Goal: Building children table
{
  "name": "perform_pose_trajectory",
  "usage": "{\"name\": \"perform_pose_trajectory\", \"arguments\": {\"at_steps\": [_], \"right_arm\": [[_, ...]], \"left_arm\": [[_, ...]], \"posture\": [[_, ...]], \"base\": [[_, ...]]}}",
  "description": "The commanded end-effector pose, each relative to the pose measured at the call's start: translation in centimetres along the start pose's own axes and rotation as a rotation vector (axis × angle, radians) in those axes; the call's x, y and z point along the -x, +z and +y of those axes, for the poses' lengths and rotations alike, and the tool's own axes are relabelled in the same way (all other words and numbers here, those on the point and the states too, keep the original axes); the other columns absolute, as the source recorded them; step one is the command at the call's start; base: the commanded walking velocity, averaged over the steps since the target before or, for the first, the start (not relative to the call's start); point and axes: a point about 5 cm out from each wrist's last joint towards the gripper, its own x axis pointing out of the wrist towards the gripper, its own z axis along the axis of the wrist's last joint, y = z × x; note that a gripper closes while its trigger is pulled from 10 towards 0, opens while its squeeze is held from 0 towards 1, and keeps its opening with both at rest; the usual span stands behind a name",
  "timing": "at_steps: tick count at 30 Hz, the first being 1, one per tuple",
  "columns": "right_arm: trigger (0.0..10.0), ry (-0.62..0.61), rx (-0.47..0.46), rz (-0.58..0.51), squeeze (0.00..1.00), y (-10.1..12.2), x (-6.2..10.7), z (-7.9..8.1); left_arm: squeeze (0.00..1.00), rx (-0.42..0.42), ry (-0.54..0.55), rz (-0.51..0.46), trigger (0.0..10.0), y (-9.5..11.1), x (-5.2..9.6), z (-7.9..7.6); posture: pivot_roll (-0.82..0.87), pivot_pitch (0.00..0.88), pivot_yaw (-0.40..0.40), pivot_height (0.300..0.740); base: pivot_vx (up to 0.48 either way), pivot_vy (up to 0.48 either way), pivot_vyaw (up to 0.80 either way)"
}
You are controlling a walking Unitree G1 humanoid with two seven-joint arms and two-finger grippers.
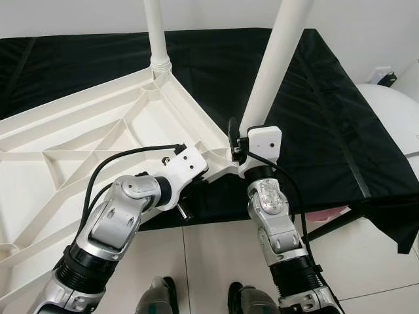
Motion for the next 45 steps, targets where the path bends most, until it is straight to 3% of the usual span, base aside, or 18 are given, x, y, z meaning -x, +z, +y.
{"name": "perform_pose_trajectory", "arguments": {"at_steps": [1, 31, 32, 33, 34, 35, 38, 39, 45], "right_arm": [[10.0, -0.06, 0.012, 0.107, 0.0, -2.03, 0.79, -1.58], [10.0, -0.032, 0.004, 0.109, 0.0, -2.02, 0.77, -1.41], [10.0, -0.032, 0.003, 0.109, 0.09, -2.02, 0.78, -1.4], [10.0, -0.032, 0.003, 0.109, 0.09, -2.02, 0.78, -1.4], [10.0, -0.032, 0.003, 0.109, 0.5, -2.01, 0.8, -1.42], [10.0, -0.034, 0.005, 0.107, 1.0, -1.99, 0.81, -1.46], [10.0, -0.039, 0.012, 0.106, 1.0, -1.95, 0.83, -1.54], [10.0, -0.04, 0.015, 0.105, 0.0, -1.95, 0.8, -1.56], [10.0, -0.04, 0.015, 0.105, 0.0, -1.94, 0.7, -1.58]], "left_arm": [[0.0, -0.007, 0.039, 0.001, 10.0, 0.22, 0.1, 0.3], [0.0, -0.006, 0.045, -0.002, 10.0, 0.33, 0.11, 0.39], [0.0, -0.006, 0.045, -0.002, 10.0, 0.33, 0.1, 0.39], [0.0, -0.006, 0.045, -0.002, 10.0, 0.33, 0.1, 0.39], [0.0, -0.006, 0.045, -0.002, 10.0, 0.33, 0.1, 0.39], [0.0, -0.006, 0.045, -0.002, 10.0, 0.34, 0.1, 0.38], [0.0, -0.005, 0.044, -0.002, 10.0, 0.35, 0.1, 0.37], [0.0, -0.005, 0.044, -0.002, 10.0, 0.36, 0.09, 0.39], [0.0, -0.004, 0.045, -0.003, 10.0, 0.4, 0.07, 0.44]], "posture": [[-0.07, 0.2, -0.006, 0.74], [-0.07, 0.201, -0.008, 0.74], [-0.07, 0.201, -0.008, 0.74], [-0.07, 0.201, -0.008, 0.74], [-0.07, 0.201, -0.008, 0.74], [-0.07, 0.201, -0.008, 0.74], [-0.07, 0.201, -0.008, 0.74], [-0.07, 0.201, -0.007, 0.74], [-0.07, 0.2, -0.008, 0.74]], "base": [[0.0, 0.0, 0.0], [0.0, 0.0, 0.0], [0.0, 0.0, 0.0], [0.0, 0.0, 0.0], [0.0, 0.0, 0.0], [0.0, 0.0, 0.0], [0.0, 0.0, 0.0], [0.0, 0.0, 0.0], [0.0, 0.0, 0.0]]}}
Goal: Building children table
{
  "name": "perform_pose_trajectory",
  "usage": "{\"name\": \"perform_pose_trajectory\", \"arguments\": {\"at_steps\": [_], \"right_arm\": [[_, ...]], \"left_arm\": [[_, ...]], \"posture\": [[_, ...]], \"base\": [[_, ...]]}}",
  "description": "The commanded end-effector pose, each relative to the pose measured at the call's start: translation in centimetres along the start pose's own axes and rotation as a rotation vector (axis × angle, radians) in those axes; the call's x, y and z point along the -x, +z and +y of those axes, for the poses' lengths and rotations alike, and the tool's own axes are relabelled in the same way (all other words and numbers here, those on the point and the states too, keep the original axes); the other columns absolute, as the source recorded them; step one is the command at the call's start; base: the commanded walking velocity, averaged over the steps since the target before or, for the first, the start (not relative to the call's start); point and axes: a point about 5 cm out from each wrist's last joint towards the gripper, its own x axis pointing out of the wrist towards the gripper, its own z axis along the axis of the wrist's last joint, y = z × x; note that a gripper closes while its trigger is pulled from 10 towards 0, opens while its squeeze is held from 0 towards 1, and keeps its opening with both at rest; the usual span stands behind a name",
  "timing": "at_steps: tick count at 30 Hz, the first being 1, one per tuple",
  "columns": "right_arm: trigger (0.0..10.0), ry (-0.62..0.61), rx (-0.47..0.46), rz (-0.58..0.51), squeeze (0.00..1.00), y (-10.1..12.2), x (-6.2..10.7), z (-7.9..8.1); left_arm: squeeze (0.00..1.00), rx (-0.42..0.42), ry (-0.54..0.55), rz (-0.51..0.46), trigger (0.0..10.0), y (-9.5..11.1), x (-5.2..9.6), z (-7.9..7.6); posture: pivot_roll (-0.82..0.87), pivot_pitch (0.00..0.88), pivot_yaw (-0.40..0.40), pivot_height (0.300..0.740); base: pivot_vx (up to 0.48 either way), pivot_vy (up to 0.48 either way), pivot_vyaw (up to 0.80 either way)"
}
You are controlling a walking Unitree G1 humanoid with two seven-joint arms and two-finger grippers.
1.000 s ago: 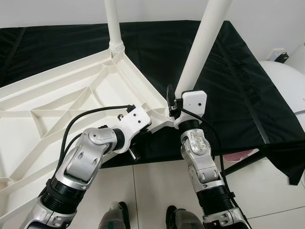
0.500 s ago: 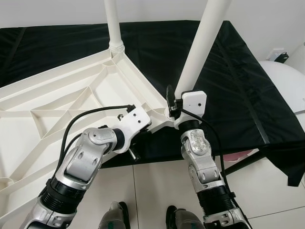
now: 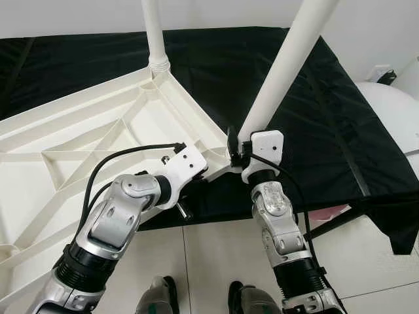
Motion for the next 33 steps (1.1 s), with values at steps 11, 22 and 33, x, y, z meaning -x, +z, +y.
{"name": "perform_pose_trajectory", "arguments": {"at_steps": [11, 22, 33], "right_arm": [[10.0, -0.019, 0.0, 0.053, 0.85, -1.0, 0.2, -0.7], [10.0, 0.085, -0.033, 0.077, 0.0, -1.3, 0.0, 0.2], [10.0, 0.139, -0.042, 0.076, 0.0, -1.3, -0.1, 0.3]], "left_arm": [[0.0, -0.004, 0.046, -0.004, 10.0, 0.3, 0.0, 0.4], [0.0, -0.001, 0.047, -0.007, 10.0, 0.3, 0.0, 0.4], [0.0, 0.002, 0.051, -0.012, 10.0, 0.4, 0.0, 0.4]], "posture": [[-0.07, 0.197, -0.008, 0.74], [-0.07, 0.198, -0.009, 0.74], [-0.07, 0.192, -0.014, 0.74]], "base": [[0.0, 0.0, 0.0], [0.0, 0.0, 0.0], [0.0, 0.0, 0.0]]}}
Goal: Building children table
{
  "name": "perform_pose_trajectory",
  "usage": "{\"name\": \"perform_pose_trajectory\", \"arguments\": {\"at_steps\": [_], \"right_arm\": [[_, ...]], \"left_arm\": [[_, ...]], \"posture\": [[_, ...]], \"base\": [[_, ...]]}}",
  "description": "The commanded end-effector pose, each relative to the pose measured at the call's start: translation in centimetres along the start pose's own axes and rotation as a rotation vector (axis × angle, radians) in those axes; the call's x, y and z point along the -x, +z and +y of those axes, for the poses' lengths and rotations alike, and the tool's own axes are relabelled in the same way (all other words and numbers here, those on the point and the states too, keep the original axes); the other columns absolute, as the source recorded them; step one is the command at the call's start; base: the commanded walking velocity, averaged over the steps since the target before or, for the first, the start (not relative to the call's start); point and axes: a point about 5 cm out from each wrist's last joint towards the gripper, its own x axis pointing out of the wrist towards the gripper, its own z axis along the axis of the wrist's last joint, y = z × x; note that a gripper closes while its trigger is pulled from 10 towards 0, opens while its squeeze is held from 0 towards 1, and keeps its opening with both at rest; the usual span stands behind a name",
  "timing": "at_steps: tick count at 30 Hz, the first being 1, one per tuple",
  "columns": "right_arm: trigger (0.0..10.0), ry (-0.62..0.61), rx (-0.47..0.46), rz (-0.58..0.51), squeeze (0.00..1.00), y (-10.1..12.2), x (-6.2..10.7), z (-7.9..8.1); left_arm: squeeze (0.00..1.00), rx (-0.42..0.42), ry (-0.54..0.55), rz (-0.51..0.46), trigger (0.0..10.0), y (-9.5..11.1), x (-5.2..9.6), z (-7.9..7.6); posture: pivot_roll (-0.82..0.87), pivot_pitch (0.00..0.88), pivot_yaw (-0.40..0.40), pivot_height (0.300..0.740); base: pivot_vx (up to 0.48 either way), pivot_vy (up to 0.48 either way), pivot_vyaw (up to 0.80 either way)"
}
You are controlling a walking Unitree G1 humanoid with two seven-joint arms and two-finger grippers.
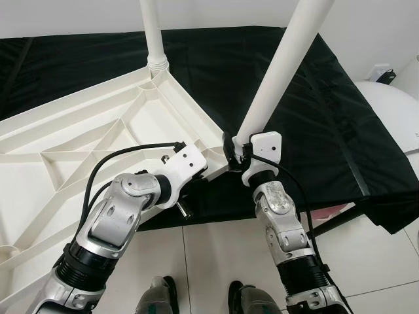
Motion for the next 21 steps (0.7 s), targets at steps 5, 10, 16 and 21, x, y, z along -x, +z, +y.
{"name": "perform_pose_trajectory", "arguments": {"at_steps": [5, 10, 16, 21], "right_arm": [[10.0, 0.031, -0.004, 0.01, 0.0, -0.2, 0.0, -0.1], [10.0, 0.057, -0.003, -0.003, 0.0, 0.0, 0.1, -0.2], [10.0, 0.081, 0.0, -0.015, 0.0, 0.3, 0.2, -0.8], [10.0, 0.094, 0.002, -0.02, 0.0, 0.4, 0.2, -1.2]], "left_arm": [[0.0, -0.001, 0.05, -0.011, 10.0, 0.3, 0.0, 0.2], [0.0, -0.001, 0.049, -0.009, 10.0, 0.3, 0.0, 0.2], [0.0, -0.001, 0.049, -0.007, 10.0, 0.2, 0.1, 0.2], [0.0, -0.002, 0.046, -0.006, 10.0, 0.2, 0.1, 0.2]], "posture": [[-0.07, 0.193, -0.013, 0.74], [-0.07, 0.196, -0.013, 0.74], [-0.07, 0.2, -0.01, 0.74], [-0.08, 0.2, -0.009, 0.74]], "base": [[0.0, 0.0, 0.0], [0.0, 0.0, 0.0], [0.0, 0.0, 0.0], [0.0, 0.0, 0.0]]}}
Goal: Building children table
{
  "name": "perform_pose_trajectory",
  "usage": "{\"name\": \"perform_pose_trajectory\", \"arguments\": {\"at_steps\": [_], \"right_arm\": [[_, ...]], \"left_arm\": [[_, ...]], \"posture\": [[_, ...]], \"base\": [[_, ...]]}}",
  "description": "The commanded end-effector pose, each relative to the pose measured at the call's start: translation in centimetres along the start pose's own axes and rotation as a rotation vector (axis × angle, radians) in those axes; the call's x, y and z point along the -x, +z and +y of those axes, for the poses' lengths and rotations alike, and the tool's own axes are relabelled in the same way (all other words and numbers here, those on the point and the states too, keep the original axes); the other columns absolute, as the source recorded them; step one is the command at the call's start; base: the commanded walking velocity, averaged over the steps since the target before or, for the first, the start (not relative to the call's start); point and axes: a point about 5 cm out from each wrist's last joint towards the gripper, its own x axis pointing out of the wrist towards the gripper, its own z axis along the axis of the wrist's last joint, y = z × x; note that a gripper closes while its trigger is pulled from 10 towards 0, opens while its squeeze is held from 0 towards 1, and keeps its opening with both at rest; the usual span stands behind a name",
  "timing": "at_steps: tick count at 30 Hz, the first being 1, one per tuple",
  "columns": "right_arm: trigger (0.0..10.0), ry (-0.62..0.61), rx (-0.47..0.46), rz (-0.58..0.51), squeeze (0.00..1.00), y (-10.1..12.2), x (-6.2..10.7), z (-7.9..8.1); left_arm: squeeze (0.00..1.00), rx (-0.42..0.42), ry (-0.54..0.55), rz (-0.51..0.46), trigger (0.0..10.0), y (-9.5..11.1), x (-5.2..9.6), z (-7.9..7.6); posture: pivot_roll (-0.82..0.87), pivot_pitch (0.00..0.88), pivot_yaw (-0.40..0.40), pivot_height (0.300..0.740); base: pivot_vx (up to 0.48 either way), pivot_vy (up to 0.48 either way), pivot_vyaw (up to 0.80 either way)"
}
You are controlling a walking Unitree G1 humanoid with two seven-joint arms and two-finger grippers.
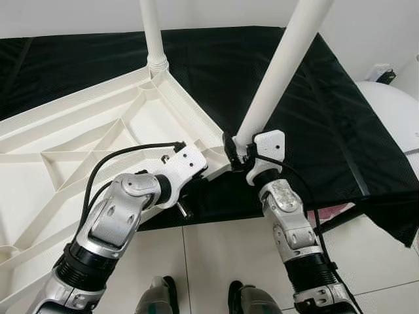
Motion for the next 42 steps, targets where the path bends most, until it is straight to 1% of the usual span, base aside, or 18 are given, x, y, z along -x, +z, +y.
{"name": "perform_pose_trajectory", "arguments": {"at_steps": [1, 3, 13, 18, 23, 28, 42], "right_arm": [[10.0, 0.001, -0.01, -0.01, 0.0, 0.1, 0.2, -0.1], [10.0, 0.031, -0.005, -0.012, 0.0, 0.2, 0.3, -0.2], [10.0, 0.086, 0.001, -0.017, 0.0, 0.4, 0.4, -0.9], [10.0, 0.107, 0.007, -0.017, 0.0, 0.6, 0.4, -1.7], [10.0, 0.121, 0.005, -0.019, 0.0, 0.7, 0.4, -1.9], [10.0, 0.188, -0.004, -0.028, 0.0, 1.0, 0.5, -2.1], [10.0, 0.295, -0.013, -0.039, 0.0, 1.6, 0.4, -2.6]], "left_arm": [[0.0, -0.004, 0.047, -0.005, 10.0, 0.2, 0.1, 0.3], [0.0, -0.006, 0.047, -0.005, 10.0, 0.2, 0.1, 0.3], [0.0, -0.01, 0.045, 0.001, 10.0, 0.1, 0.1, 0.3], [0.0, -0.012, 0.044, 0.002, 10.0, 0.1, 0.1, 0.3], [0.0, -0.011, 0.044, 0.002, 10.0, 0.1, 0.1, 0.3], [0.0, -0.008, 0.042, 0.0, 10.0, 0.1, 0.1, 0.3], [0.0, -0.011, 0.041, -0.002, 10.0, 0.2, 0.0, 0.2]], "posture": [[-0.08, 0.2, -0.009, 0.74], [-0.08, 0.203, -0.007, 0.74], [-0.08, 0.206, -0.006, 0.74], [-0.08, 0.206, -0.006, 0.74], [-0.08, 0.206, -0.006, 0.74], [-0.08, 0.206, -0.007, 0.74], [-0.08, 0.196, -0.009, 0.74]], "base": [[0.0, 0.0, 0.0], [0.0, 0.0, 0.0], [0.0, 0.0, 0.0], [0.0, 0.0, 0.0], [0.0, 0.0, 0.0], [0.0, 0.0, 0.0], [0.0, 0.0, 0.0]]}}
